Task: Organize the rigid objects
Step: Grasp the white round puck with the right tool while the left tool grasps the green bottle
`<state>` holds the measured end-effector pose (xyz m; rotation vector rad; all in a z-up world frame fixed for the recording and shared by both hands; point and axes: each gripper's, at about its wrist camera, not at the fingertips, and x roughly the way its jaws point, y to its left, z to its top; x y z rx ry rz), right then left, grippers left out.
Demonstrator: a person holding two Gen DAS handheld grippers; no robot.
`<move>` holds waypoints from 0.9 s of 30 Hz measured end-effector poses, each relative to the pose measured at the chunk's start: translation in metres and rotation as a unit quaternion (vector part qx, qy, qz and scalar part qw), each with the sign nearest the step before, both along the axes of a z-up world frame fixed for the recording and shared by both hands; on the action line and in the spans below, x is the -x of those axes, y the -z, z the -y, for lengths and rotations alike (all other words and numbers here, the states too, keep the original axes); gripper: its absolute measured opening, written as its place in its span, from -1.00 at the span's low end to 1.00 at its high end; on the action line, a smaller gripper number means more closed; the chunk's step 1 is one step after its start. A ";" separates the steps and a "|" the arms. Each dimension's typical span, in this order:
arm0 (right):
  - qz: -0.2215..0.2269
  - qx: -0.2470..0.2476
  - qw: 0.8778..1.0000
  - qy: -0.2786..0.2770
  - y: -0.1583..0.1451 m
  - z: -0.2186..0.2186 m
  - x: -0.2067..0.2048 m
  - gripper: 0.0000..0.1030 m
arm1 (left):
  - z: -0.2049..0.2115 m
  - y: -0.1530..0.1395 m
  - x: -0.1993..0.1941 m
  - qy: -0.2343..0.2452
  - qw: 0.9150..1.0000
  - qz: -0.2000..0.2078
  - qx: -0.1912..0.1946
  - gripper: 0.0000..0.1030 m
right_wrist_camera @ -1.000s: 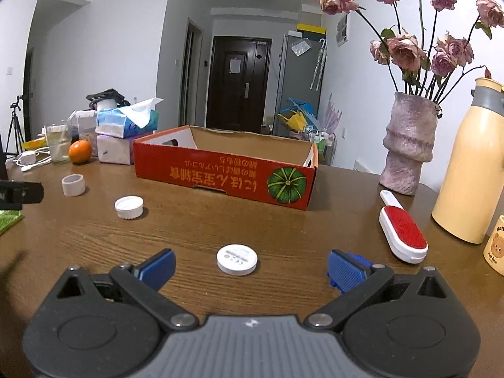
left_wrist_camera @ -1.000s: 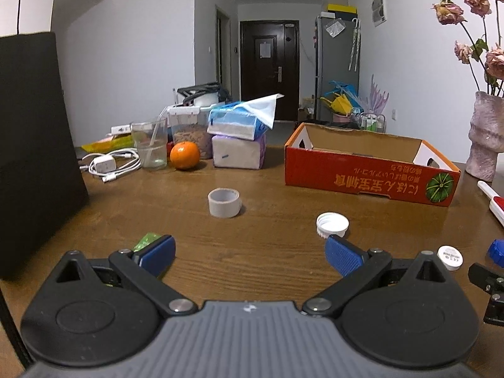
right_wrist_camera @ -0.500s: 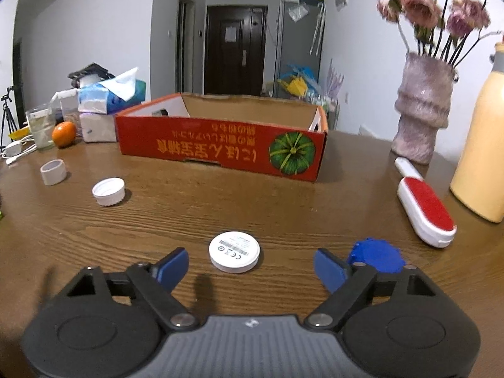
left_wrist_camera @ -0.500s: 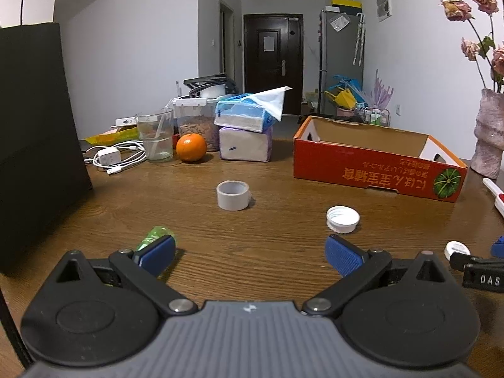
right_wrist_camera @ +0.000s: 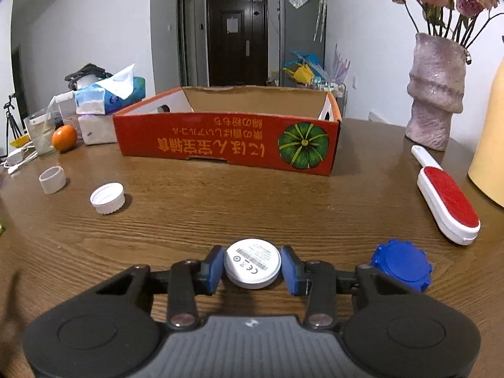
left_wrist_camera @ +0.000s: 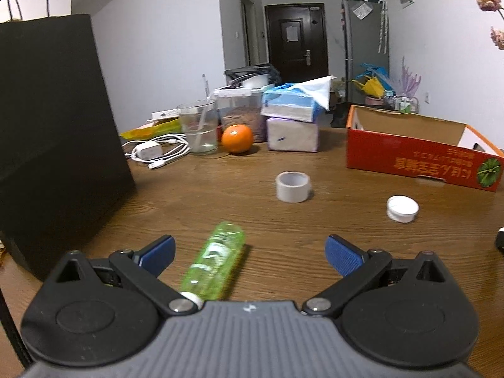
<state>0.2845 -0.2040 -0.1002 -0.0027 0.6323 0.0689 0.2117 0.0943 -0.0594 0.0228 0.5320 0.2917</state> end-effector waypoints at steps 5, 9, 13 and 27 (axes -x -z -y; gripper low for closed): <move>0.017 0.007 1.000 -0.012 -0.004 -0.005 0.011 -0.25 | -0.020 0.000 0.002 -0.011 1.000 -0.010 0.000 1.00; 0.030 0.008 0.999 -0.018 -0.007 -0.008 0.020 -0.25 | -0.036 0.006 0.000 -0.022 0.999 -0.024 0.008 1.00; 0.036 0.008 0.999 -0.018 -0.009 -0.008 0.025 -0.25 | -0.050 0.015 -0.003 -0.028 0.999 -0.038 0.026 1.00; 0.073 0.007 0.997 -0.020 -0.014 -0.009 0.041 -0.26 | -0.058 0.031 -0.033 -0.025 0.996 -0.062 0.055 0.74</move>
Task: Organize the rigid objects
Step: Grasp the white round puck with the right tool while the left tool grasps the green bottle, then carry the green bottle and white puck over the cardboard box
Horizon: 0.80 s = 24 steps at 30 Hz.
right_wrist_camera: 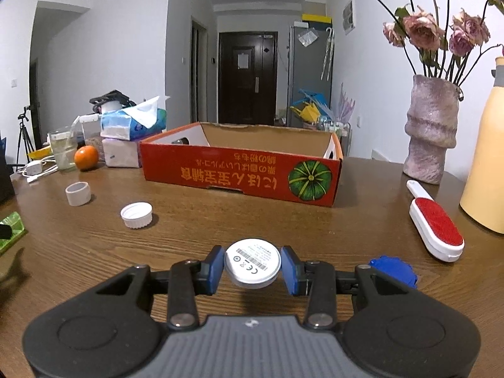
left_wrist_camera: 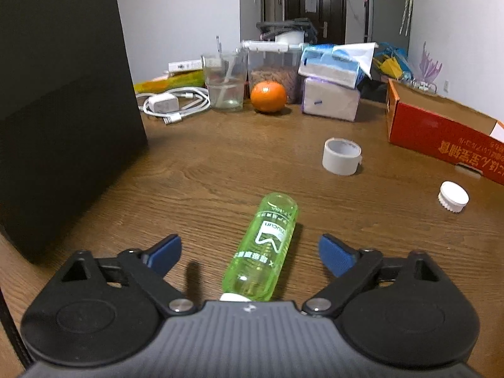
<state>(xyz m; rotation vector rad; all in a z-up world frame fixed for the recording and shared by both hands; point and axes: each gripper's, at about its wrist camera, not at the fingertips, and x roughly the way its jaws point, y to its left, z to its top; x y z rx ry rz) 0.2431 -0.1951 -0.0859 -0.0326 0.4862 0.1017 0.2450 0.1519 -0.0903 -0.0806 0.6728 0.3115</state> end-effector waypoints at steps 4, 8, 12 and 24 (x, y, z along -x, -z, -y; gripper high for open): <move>0.004 0.001 1.000 -0.002 -0.001 -0.001 0.002 -0.26 | -0.006 0.004 -0.004 0.003 1.000 -0.010 0.021 0.24; 0.005 0.001 1.000 -0.002 -0.001 -0.001 0.002 -0.25 | -0.006 0.003 0.001 0.017 0.999 0.000 0.034 -0.38; 0.006 0.001 1.000 0.000 -0.001 -0.001 0.002 -0.25 | 0.000 0.001 0.004 0.028 0.999 0.003 0.041 -0.39; 0.015 0.001 1.000 0.007 -0.002 0.000 0.007 -0.25 | 0.024 -0.018 0.021 0.043 0.996 0.046 0.063 -0.39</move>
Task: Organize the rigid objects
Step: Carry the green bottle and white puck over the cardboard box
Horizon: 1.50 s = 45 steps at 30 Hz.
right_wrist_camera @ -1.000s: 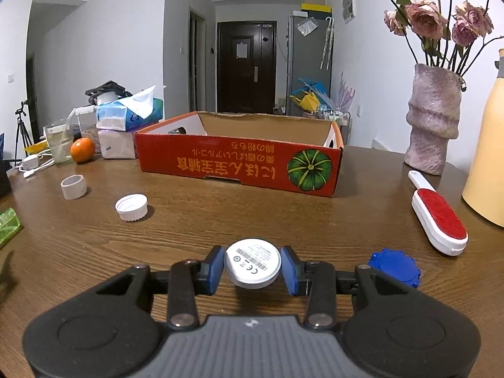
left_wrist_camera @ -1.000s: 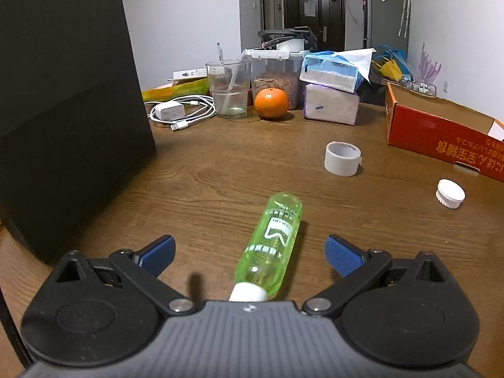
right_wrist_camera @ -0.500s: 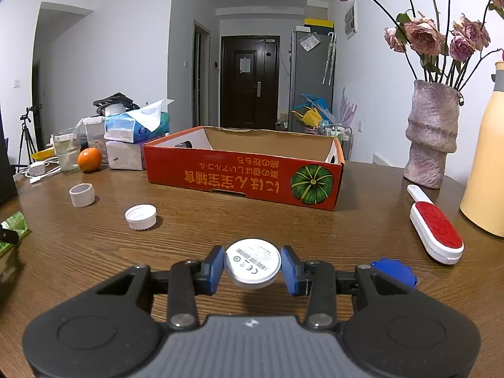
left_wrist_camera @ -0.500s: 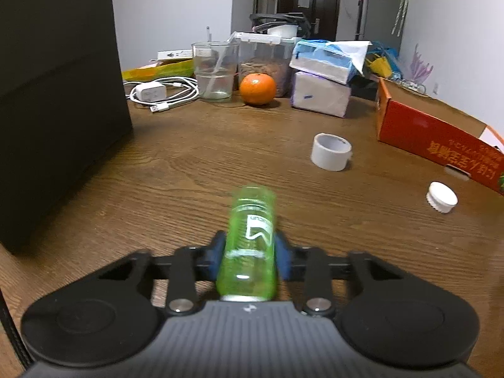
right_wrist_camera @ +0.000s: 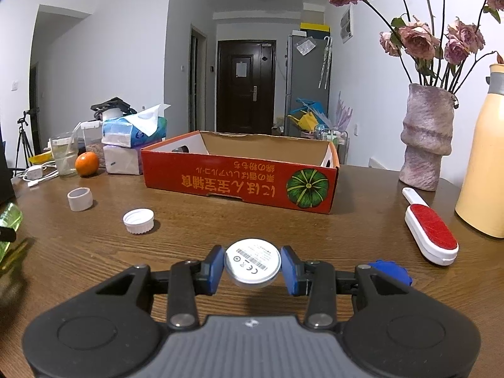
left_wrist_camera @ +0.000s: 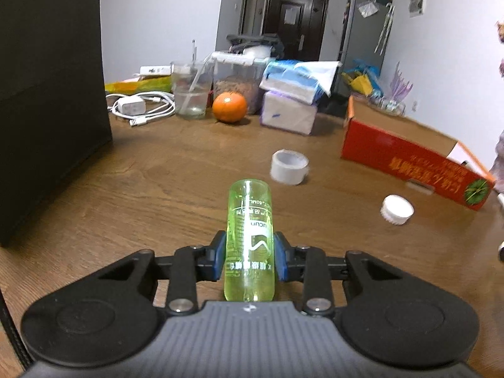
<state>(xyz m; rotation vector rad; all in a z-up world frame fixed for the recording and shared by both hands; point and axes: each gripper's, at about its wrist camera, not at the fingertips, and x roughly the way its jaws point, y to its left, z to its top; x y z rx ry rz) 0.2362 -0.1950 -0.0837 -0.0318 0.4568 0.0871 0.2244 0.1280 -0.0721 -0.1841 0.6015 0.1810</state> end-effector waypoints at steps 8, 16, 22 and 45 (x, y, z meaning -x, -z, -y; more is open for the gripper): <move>0.007 -0.008 1.000 0.003 -0.003 0.002 0.002 -0.25 | 0.025 -0.025 0.006 0.024 0.999 0.025 0.011 -0.39; 0.026 -0.022 0.999 -0.001 -0.012 0.000 0.007 -0.25 | 0.054 -0.048 0.004 0.049 0.997 0.053 0.014 -0.39; 0.041 -0.037 0.998 -0.001 -0.020 -0.001 0.009 -0.25 | 0.079 -0.060 -0.007 0.063 0.995 0.069 0.020 -0.39; 0.061 -0.101 0.993 0.006 -0.036 0.010 -0.030 -0.26 | 0.151 -0.078 -0.068 0.090 0.990 0.102 0.024 -0.39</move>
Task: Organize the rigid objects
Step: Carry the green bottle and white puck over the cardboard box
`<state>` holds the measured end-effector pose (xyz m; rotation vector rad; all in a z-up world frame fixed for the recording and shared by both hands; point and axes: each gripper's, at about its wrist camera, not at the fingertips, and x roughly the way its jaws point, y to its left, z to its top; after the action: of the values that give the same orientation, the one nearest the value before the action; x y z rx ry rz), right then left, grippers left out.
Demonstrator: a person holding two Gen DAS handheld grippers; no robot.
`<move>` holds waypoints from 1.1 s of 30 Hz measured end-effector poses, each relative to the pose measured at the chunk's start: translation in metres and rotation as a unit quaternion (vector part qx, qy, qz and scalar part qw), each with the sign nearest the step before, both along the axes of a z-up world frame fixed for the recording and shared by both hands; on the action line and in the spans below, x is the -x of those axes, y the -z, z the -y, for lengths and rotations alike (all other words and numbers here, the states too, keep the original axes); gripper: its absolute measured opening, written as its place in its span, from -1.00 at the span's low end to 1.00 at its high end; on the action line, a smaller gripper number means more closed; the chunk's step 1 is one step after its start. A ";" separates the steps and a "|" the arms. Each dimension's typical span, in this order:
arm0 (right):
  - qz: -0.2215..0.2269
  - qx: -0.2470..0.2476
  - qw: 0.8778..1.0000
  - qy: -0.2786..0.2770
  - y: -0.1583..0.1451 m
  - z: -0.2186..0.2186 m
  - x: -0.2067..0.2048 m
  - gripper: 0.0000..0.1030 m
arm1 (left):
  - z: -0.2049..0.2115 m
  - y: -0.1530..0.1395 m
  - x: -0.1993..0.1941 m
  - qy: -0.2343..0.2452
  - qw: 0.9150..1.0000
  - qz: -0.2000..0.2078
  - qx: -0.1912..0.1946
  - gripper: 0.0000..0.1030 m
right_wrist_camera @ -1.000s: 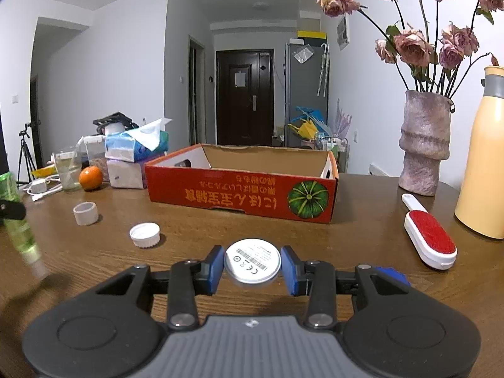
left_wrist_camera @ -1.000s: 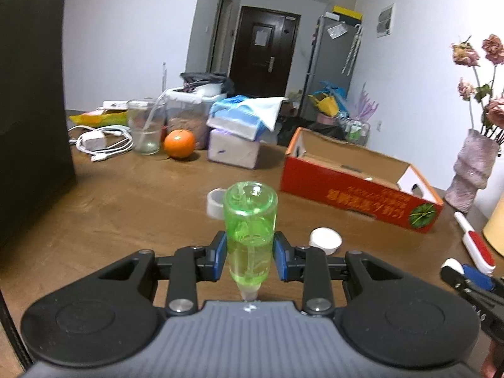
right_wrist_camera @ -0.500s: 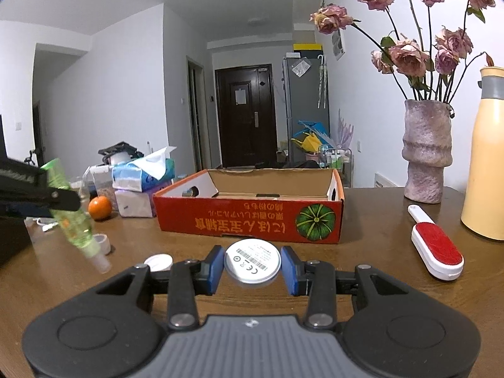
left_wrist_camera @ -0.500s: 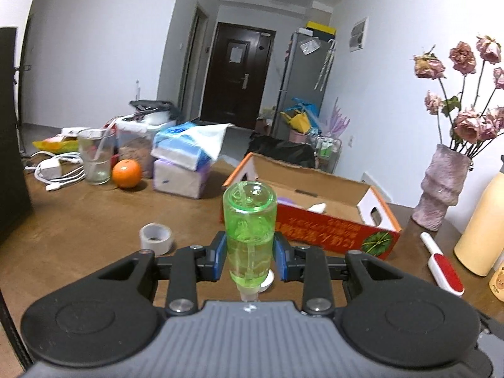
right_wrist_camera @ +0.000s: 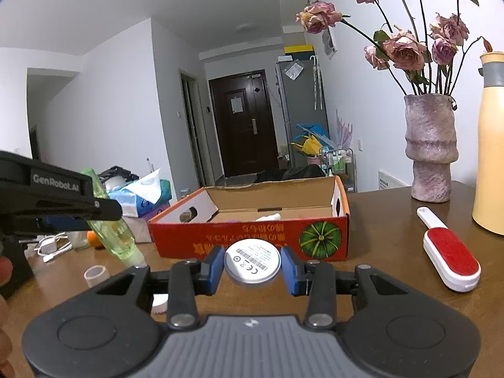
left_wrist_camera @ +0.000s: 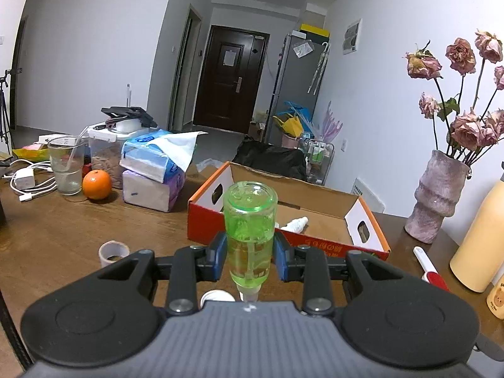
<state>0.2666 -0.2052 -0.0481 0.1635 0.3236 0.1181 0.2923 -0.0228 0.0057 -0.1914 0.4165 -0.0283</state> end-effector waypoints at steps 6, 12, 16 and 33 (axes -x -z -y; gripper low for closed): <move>0.005 -0.002 1.000 0.006 0.000 0.000 -0.021 -0.26 | 0.003 0.003 -0.021 -0.002 1.000 -0.006 0.002 -0.39; 0.010 -0.008 1.000 0.011 -0.003 0.001 -0.040 -0.26 | 0.003 0.001 -0.042 -0.006 1.000 -0.003 0.006 -0.39; 0.012 -0.018 1.000 0.013 -0.006 0.003 -0.055 -0.26 | 0.005 -0.002 -0.055 -0.005 1.000 0.004 0.008 -0.39; 0.021 -0.019 0.998 0.047 -0.012 0.018 -0.117 -0.25 | 0.020 -0.004 -0.117 0.019 1.000 0.018 0.005 -0.39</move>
<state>0.3838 -0.2227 -0.0359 0.2141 0.2722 0.0347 0.4092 -0.0431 0.0101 -0.1919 0.3844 -0.0705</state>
